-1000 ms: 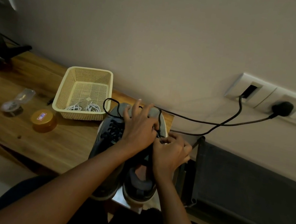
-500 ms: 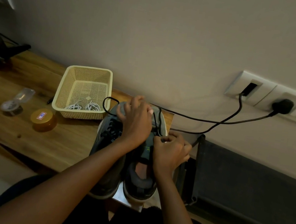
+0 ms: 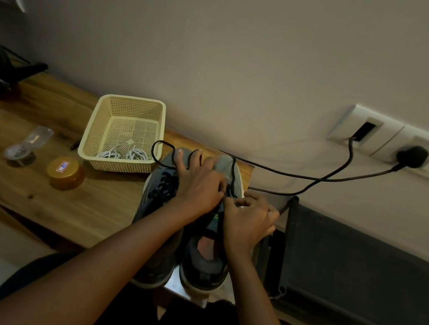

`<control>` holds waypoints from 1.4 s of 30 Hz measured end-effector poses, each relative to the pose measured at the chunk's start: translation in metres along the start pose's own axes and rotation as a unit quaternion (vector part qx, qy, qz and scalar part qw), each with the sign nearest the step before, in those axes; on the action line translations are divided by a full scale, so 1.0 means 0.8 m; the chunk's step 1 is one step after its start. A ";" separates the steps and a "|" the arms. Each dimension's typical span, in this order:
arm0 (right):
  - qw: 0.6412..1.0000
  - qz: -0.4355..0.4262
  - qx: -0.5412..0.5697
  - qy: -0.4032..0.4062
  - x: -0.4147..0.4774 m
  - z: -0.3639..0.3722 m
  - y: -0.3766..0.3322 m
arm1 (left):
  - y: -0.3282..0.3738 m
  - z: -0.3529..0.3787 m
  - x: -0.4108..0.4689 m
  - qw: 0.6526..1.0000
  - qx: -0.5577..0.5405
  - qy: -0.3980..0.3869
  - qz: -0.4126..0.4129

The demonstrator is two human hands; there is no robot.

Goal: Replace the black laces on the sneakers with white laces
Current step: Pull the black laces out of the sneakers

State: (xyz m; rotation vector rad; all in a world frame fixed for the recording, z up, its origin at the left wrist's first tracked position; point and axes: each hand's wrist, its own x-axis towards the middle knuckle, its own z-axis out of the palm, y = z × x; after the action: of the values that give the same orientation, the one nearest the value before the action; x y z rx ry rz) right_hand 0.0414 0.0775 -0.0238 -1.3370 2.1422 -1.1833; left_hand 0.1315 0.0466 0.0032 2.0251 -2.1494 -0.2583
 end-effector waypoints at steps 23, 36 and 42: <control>1.000 0.012 -0.010 -0.013 0.002 0.003 0.000 | -0.011 -0.008 0.005 0.991 -0.070 0.116 0.014; 1.000 0.017 0.001 -0.014 0.000 0.002 -0.001 | 0.001 0.008 0.007 0.993 -0.113 0.012 -0.029; 1.000 0.021 -0.003 -0.023 0.000 0.002 -0.001 | -0.004 -0.002 0.012 0.961 -0.228 0.118 -0.099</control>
State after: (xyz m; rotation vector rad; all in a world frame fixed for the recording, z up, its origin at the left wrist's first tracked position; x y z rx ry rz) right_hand 0.0426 0.0768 -0.0241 -1.3023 2.1338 -1.1197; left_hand 0.1345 0.0372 0.0041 1.8845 -1.5710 -0.4649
